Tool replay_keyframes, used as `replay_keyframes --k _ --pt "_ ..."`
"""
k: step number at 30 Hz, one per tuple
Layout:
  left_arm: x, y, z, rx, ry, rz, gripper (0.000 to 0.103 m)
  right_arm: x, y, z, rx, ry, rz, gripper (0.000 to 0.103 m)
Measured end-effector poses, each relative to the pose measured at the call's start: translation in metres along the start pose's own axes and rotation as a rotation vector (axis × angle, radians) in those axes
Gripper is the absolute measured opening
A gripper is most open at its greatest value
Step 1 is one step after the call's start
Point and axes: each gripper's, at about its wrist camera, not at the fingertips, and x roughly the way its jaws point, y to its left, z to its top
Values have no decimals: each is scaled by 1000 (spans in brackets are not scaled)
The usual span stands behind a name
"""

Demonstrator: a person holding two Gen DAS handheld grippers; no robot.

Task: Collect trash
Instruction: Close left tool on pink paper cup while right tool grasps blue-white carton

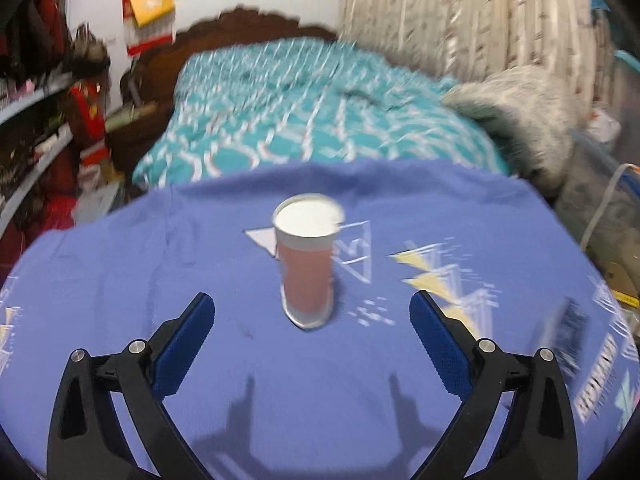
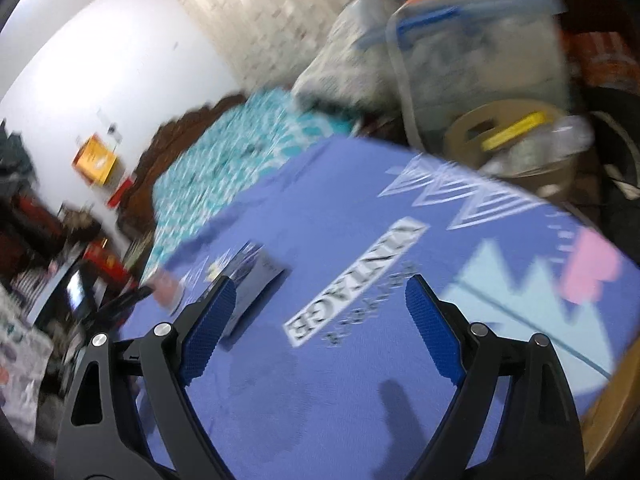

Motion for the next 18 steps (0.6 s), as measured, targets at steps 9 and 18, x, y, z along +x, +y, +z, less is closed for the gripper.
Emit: replay_keyframes --k 9,18 --pt "60 -8 24 56 60 43 46 118 55 12 -11 293 169 90" --pt "23 -9 6 25 74 -144 30 206 109 -4 -124 392 83 94"
